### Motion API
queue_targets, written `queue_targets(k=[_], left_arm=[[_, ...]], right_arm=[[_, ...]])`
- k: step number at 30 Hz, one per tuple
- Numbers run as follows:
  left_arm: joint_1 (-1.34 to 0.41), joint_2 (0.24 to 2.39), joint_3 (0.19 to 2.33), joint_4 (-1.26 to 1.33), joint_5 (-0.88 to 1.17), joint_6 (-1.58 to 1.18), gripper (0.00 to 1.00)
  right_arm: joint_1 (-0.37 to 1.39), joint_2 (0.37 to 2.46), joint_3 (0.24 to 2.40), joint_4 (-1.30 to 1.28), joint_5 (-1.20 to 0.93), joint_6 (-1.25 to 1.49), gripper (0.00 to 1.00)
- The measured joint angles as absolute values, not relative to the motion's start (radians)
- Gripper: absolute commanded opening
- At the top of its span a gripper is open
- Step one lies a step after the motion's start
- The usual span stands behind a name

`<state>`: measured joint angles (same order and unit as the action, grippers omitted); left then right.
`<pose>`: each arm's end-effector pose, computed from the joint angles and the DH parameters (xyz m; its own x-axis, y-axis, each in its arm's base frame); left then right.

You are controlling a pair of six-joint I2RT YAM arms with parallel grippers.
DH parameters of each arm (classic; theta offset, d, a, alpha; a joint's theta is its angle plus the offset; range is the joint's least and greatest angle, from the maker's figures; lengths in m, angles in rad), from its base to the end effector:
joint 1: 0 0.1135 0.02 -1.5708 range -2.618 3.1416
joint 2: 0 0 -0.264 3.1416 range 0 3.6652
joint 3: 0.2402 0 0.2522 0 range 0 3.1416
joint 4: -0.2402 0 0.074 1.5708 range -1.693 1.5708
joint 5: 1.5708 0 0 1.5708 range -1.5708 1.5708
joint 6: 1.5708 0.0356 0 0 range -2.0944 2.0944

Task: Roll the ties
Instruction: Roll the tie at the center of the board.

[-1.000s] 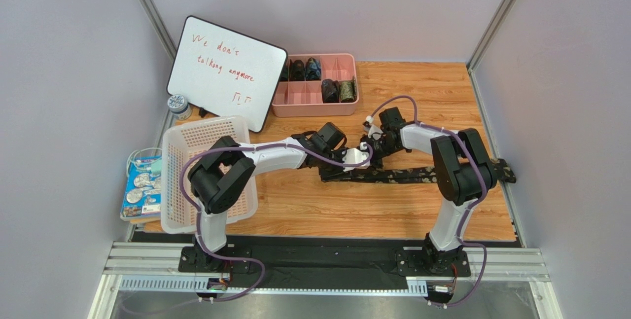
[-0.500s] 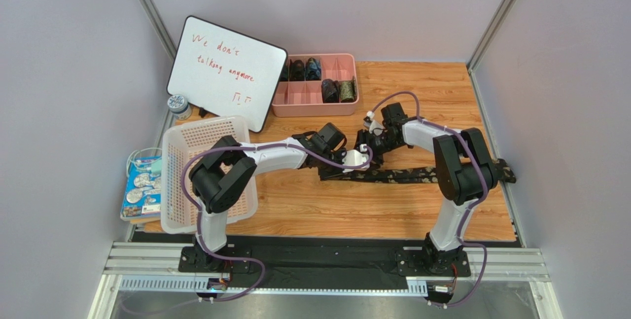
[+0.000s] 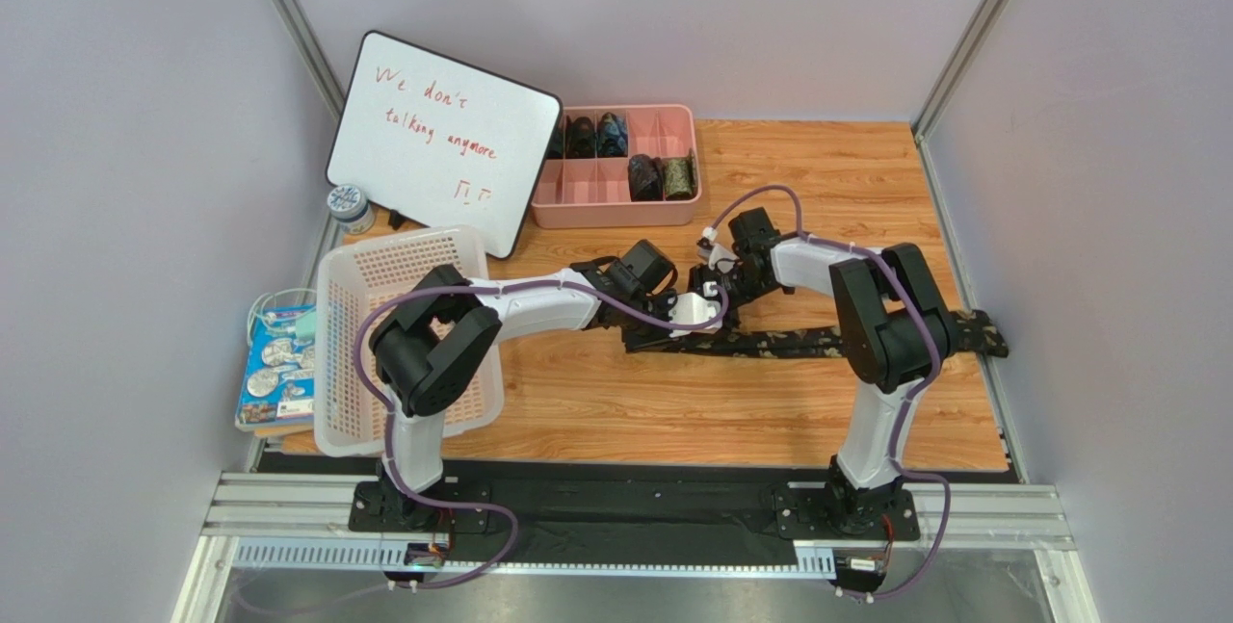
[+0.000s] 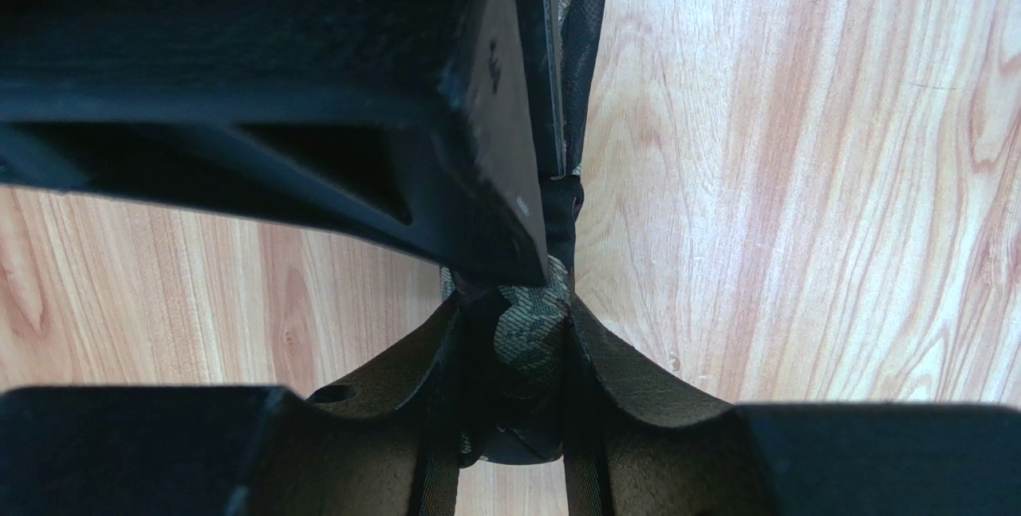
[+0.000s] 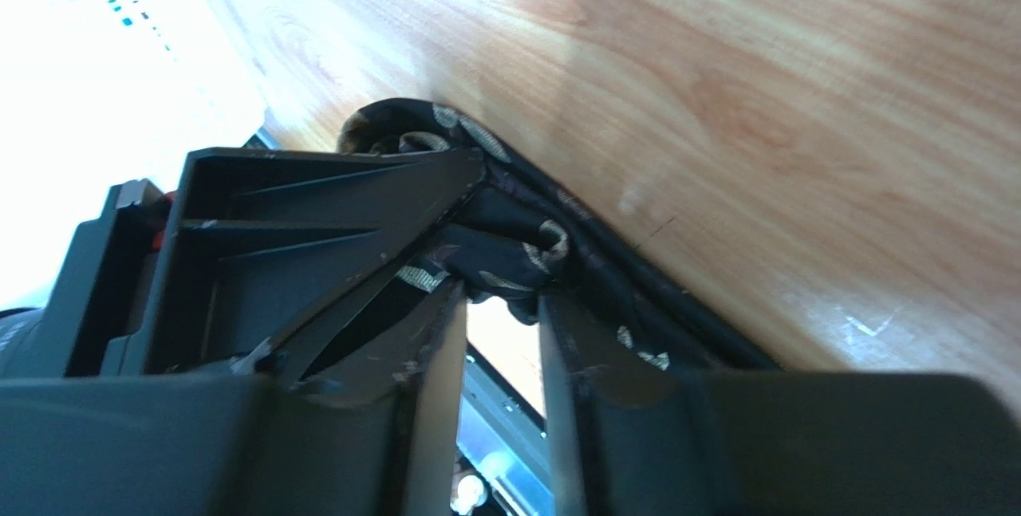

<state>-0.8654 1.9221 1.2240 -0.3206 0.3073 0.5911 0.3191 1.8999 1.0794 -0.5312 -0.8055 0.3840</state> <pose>0.2470 -0.3067 0.1580 0.0034 0.8153 -0.5790 0.9956 0.0516 0.0784 0.3126 0.1303 0.1288 -0.9965 -0.0559 0.0622 0.0077 0.6790 0.7341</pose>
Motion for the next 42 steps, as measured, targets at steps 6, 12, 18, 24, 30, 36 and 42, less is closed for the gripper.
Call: queue_targets(k=[6, 12, 18, 24, 30, 36, 42], left_arm=[[-0.865, 1.922, 1.224, -0.318, 0.306, 0.588, 0.47], [-0.844, 1.892, 1.203, -0.324, 0.319, 0.519, 0.62], [-0.796, 1.744, 1.145, -0.312, 0.361, 0.413, 0.53], [-0.797, 1.716, 1.182, -0.267, 0.377, 0.334, 0.52], [-0.812, 1.824, 1.235, -0.269, 0.342, 0.312, 0.50], [-0.829, 1.930, 1.248, -0.317, 0.260, 0.318, 0.47], [-0.836, 1.948, 1.273, -0.344, 0.229, 0.318, 0.46]], right_arm=[[0.321, 1.917, 1.081, -0.536, -0.749, 0.364, 0.07], [0.323, 1.928, 1.096, -0.551, -0.717, 0.360, 0.04], [0.327, 1.928, 1.105, -0.562, -0.702, 0.357, 0.02], [0.334, 1.928, 1.106, -0.565, -0.698, 0.356, 0.02], [0.334, 1.928, 1.107, -0.566, -0.697, 0.357, 0.03], [0.334, 1.928, 1.109, -0.569, -0.696, 0.357, 0.04], [0.334, 1.928, 1.115, -0.570, -0.692, 0.358, 0.20]])
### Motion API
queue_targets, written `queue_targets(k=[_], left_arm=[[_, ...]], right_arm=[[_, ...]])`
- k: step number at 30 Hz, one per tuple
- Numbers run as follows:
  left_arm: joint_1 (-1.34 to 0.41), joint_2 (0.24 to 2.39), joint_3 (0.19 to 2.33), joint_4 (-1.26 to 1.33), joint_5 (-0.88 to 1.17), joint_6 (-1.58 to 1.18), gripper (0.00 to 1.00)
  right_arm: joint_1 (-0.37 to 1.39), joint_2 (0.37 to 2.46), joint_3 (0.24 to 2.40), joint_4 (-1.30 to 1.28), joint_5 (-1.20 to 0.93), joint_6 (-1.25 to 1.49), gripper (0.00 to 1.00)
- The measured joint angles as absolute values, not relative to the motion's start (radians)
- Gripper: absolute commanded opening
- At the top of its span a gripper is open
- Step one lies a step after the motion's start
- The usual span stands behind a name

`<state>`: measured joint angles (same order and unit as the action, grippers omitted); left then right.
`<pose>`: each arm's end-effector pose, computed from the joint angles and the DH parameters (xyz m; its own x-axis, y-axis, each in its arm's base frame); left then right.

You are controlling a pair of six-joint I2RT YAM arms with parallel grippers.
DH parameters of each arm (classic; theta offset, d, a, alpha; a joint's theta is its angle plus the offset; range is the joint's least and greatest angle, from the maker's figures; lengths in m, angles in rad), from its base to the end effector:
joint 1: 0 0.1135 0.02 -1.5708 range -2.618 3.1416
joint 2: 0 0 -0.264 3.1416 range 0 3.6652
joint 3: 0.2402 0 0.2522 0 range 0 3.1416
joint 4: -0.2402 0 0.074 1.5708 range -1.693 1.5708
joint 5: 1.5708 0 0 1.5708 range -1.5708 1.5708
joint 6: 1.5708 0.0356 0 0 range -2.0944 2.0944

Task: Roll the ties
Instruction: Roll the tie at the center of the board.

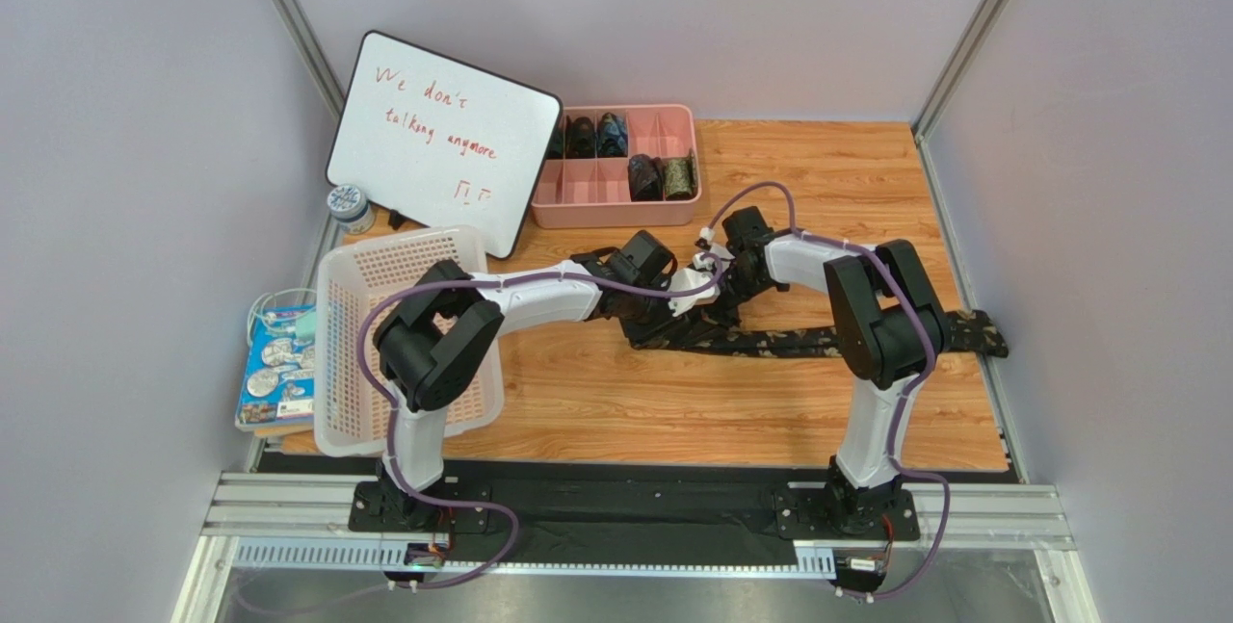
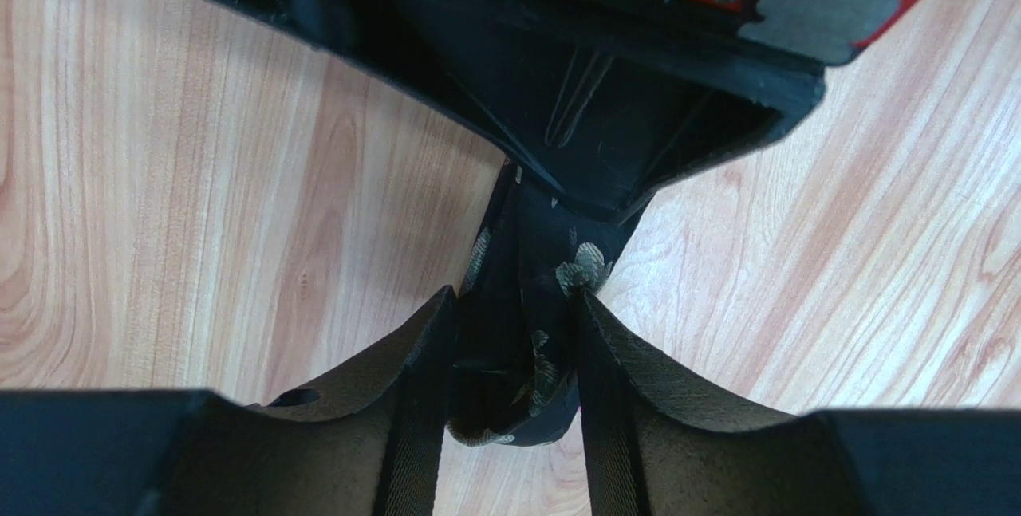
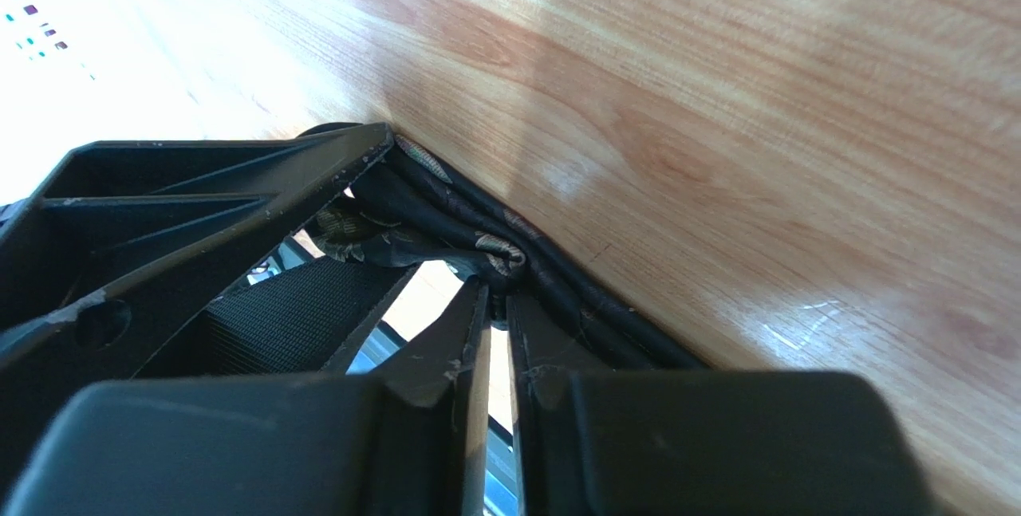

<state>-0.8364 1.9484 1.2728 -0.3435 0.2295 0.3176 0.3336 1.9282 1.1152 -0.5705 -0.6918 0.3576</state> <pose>0.2640 -0.3045 0.1600 -0.2915 0.7767 -0.5584 0.9408 0.3384 -0.0204 0.3168 0.1338 0.1245 -0.9972 -0.0603 0.0450 -0.0164 0.7578 0.6523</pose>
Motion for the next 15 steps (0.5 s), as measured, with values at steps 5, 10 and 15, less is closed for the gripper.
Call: queue_targets(k=[5, 10, 15], left_arm=[[-0.836, 1.949, 1.273, -0.344, 0.235, 0.316, 0.45], [-0.836, 1.949, 1.271, -0.344, 0.245, 0.316, 0.43], [-0.835, 1.951, 1.271, -0.343, 0.255, 0.316, 0.45]], right_arm=[[0.336, 1.924, 1.121, -0.570, -0.701, 0.370, 0.34], [0.339, 1.922, 1.139, -0.571, -0.694, 0.369, 0.36], [0.348, 1.922, 1.146, -0.570, -0.677, 0.365, 0.28]])
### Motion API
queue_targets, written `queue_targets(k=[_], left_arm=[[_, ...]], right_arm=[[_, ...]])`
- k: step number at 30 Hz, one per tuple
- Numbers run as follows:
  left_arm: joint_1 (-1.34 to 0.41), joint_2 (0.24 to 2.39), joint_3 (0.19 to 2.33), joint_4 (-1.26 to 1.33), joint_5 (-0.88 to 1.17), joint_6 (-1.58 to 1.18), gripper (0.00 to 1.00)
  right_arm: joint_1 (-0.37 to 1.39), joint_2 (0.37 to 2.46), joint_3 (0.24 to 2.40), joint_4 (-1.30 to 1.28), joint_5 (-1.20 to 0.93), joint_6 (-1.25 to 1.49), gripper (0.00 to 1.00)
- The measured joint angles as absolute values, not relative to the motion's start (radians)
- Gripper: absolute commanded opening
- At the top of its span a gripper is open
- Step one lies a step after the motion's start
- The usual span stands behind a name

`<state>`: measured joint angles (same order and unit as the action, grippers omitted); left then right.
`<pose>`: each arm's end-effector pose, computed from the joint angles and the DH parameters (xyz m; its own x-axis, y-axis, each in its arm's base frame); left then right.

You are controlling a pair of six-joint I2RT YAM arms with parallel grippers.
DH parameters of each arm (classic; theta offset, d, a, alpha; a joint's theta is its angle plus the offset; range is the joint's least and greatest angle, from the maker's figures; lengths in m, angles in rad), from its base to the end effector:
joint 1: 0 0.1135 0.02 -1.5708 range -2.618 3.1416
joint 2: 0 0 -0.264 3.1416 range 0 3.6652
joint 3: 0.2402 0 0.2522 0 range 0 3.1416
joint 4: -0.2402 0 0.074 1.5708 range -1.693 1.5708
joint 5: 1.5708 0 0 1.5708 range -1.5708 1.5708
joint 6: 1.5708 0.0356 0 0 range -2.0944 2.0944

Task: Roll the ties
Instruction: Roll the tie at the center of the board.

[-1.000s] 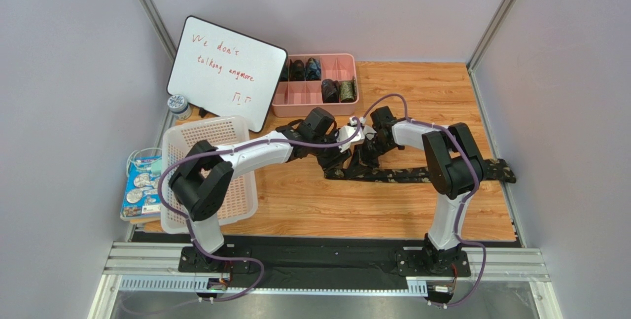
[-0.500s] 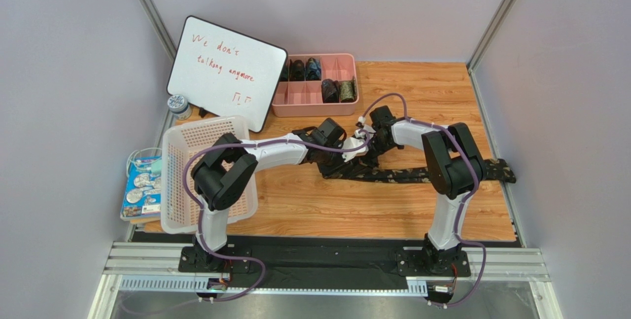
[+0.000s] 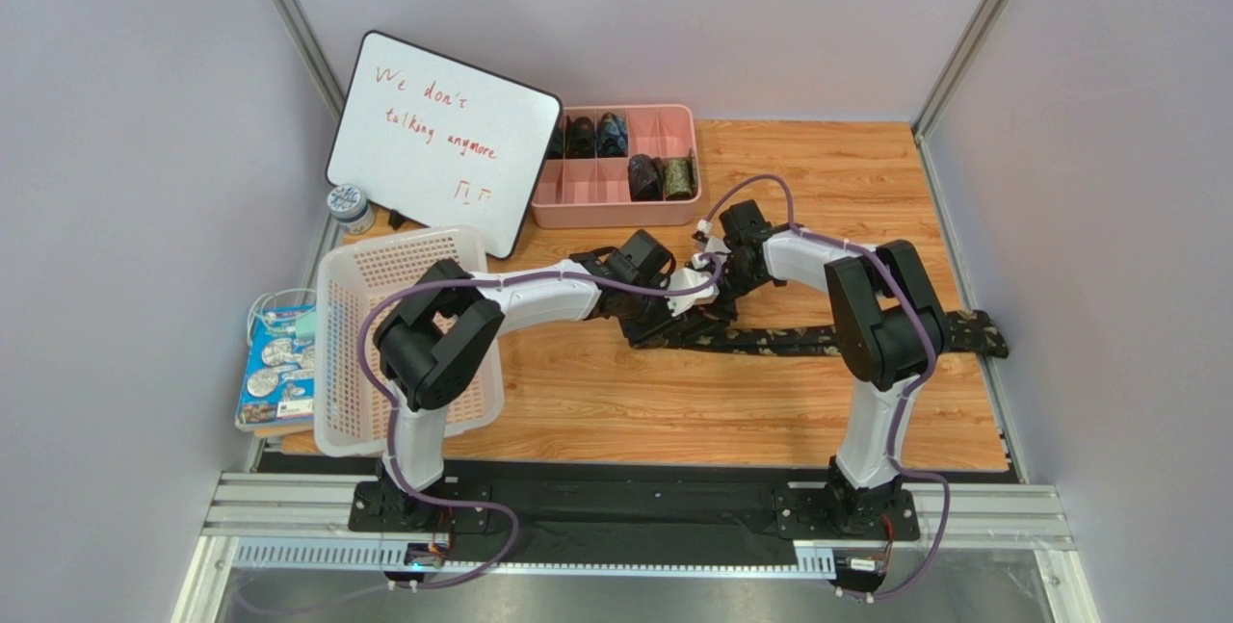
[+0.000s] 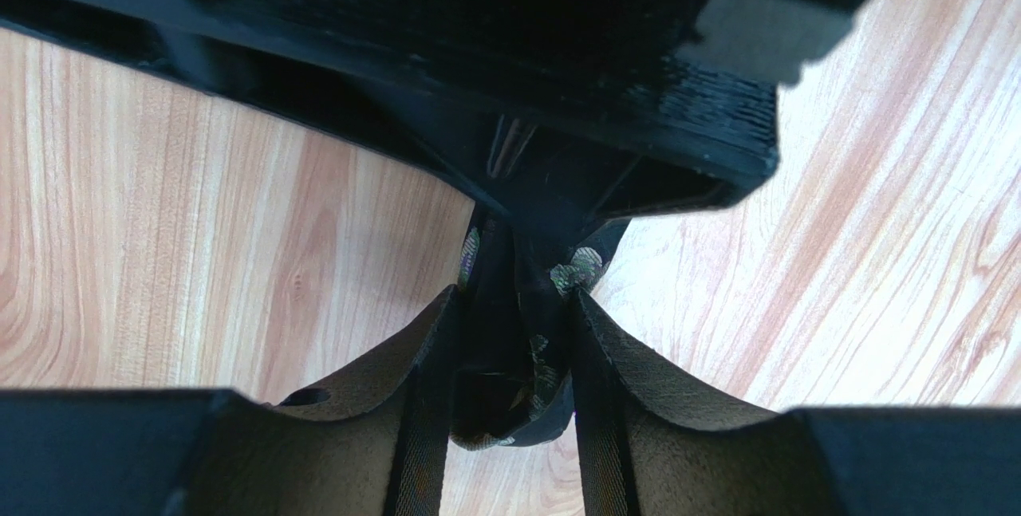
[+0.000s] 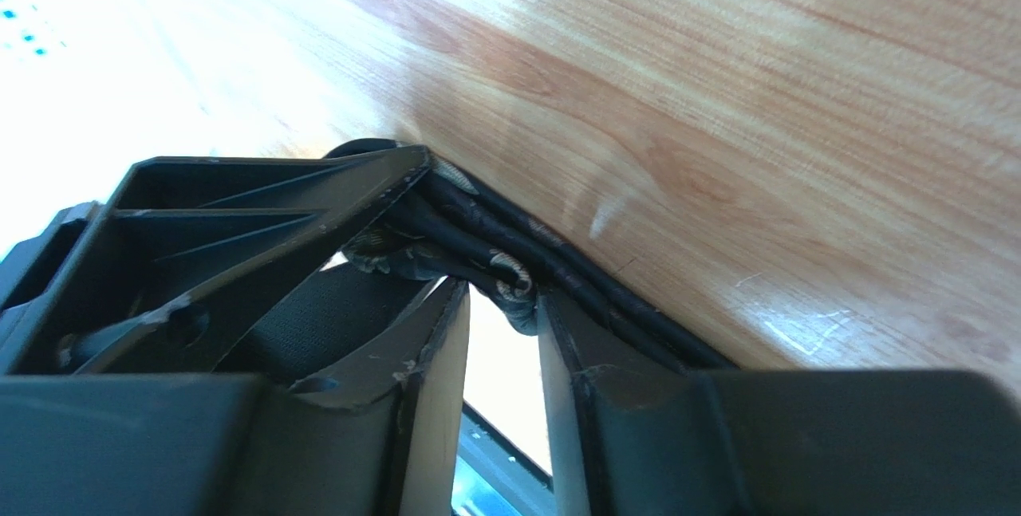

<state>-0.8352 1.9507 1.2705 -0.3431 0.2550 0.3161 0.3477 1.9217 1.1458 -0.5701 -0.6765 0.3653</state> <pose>0.2635 -0.3045 0.1587 -0.2941 0.7733 -0.5617 0.9438 0.3278 -0.0429 0.3217 0.1403 0.1335 -0.9978 -0.0653 0.0098 -0.0433 0.7590 0.6497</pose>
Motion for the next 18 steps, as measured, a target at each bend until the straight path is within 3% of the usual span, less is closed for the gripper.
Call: queue_targets(k=[6, 9, 13, 18], left_arm=[[-0.820, 1.951, 1.277, -0.352, 0.266, 0.278, 0.47], [-0.804, 1.951, 1.285, -0.374, 0.286, 0.241, 0.46], [-0.794, 1.957, 1.298, -0.397, 0.302, 0.206, 0.44], [-0.792, 1.969, 1.315, -0.411, 0.305, 0.202, 0.43]], right_arm=[[0.363, 1.928, 1.151, -0.578, -0.638, 0.342, 0.27], [0.365, 1.942, 1.166, -0.589, -0.644, 0.340, 0.19], [0.366, 1.956, 1.182, -0.598, -0.649, 0.327, 0.32], [0.367, 1.961, 1.209, -0.626, -0.667, 0.294, 0.35]])
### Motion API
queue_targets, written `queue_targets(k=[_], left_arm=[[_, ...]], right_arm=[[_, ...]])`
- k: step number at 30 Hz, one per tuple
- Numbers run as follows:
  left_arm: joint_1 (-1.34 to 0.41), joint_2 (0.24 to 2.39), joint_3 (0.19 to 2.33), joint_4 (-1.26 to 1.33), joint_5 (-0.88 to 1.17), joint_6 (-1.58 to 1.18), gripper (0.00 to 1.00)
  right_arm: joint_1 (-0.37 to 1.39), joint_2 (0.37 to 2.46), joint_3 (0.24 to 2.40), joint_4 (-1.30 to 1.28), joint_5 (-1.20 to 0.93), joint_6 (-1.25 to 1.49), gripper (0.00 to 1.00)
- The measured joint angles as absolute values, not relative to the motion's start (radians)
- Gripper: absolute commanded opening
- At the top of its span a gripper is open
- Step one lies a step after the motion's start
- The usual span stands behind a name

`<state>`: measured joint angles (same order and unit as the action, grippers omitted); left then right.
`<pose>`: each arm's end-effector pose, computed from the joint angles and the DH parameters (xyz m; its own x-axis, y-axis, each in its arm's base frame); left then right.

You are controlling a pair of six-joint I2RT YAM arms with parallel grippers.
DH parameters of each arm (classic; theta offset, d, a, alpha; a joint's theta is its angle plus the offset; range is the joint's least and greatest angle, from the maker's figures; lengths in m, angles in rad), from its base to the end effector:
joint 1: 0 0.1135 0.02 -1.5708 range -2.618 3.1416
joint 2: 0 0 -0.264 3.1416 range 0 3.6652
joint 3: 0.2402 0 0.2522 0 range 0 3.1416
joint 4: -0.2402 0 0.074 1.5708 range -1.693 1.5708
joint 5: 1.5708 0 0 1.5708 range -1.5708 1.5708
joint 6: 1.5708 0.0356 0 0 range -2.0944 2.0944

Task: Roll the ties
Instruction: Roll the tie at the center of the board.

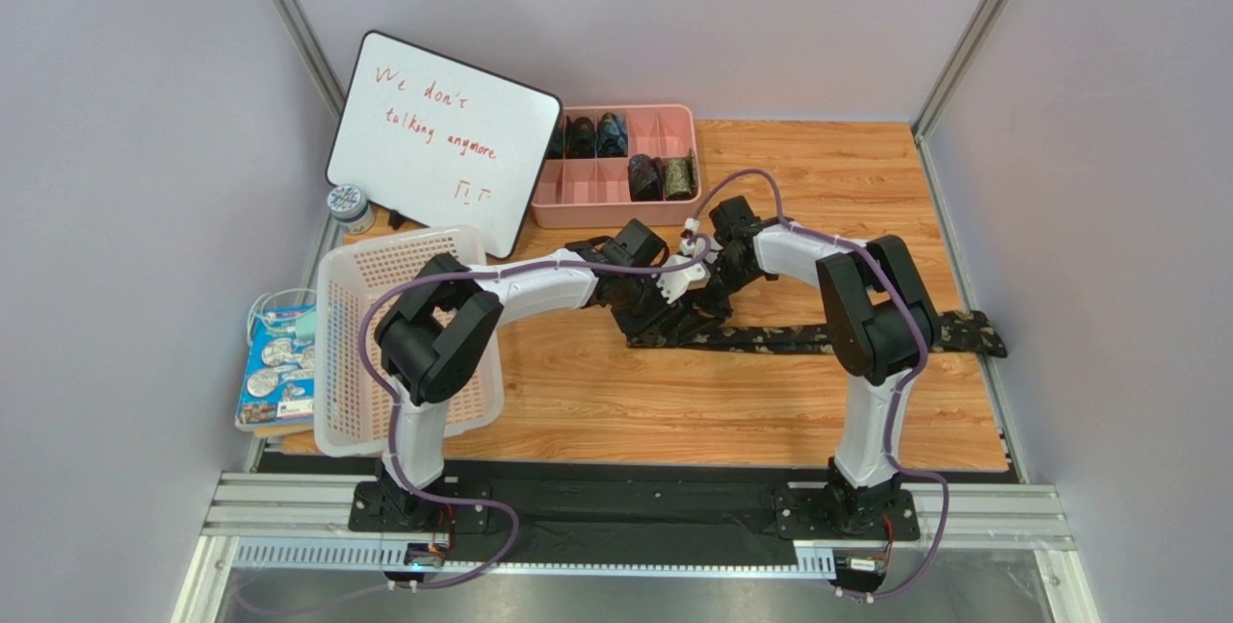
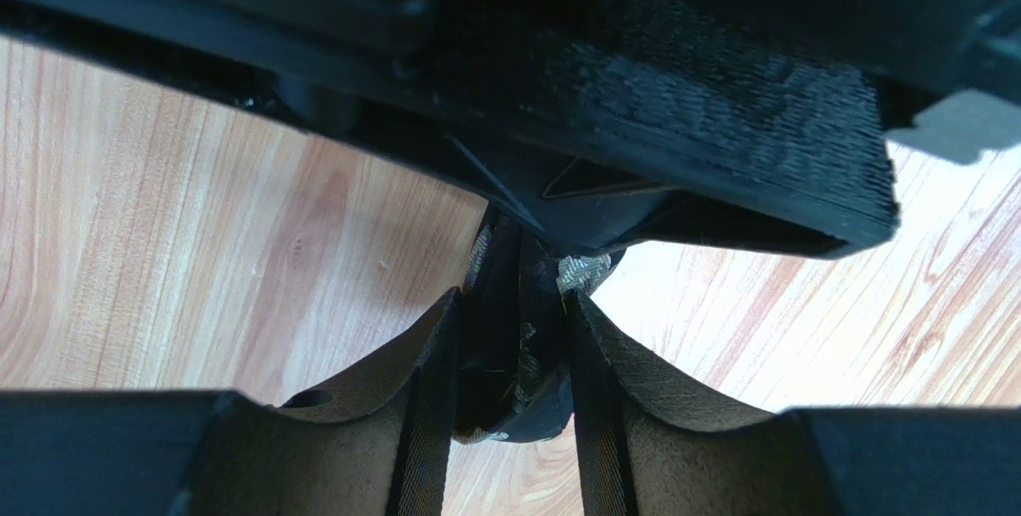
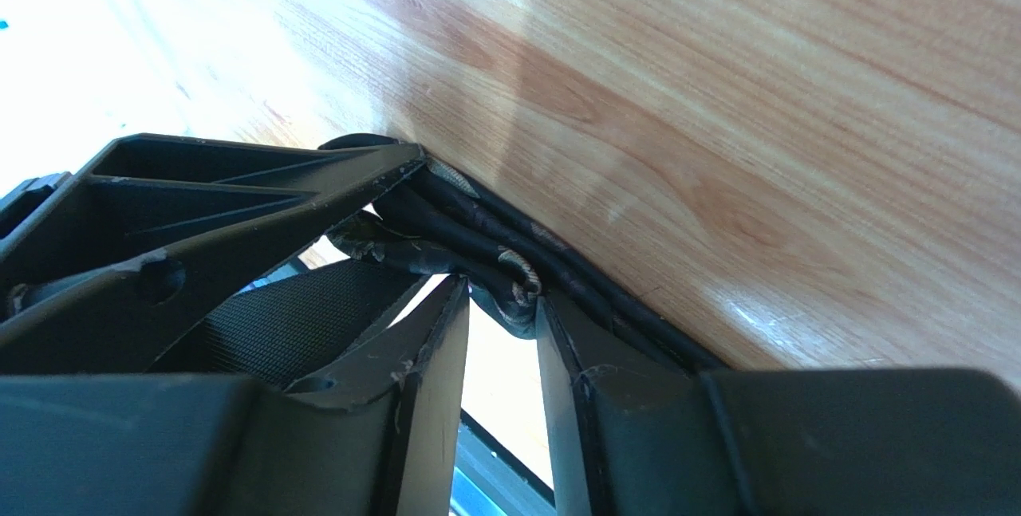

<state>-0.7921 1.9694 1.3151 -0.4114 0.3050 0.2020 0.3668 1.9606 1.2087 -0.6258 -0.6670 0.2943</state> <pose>0.2773 -0.2962 0.1609 -0.4454 0.7239 -0.5268 0.8885 0.4300 -0.1604 0.3280 0.1496 0.1341 -0.9906 -0.1364 -0.0075 -0.1100 0.7632 0.6367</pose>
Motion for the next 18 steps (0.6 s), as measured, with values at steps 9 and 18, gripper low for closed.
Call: queue_targets(k=[9, 18], left_arm=[[-0.792, 1.971, 1.317, -0.412, 0.300, 0.213, 0.43], [-0.792, 1.971, 1.308, -0.392, 0.297, 0.218, 0.43]], right_arm=[[0.326, 1.969, 1.255, -0.723, -0.710, 0.212, 0.57], [0.265, 1.969, 1.273, -0.774, -0.756, 0.175, 0.56]])
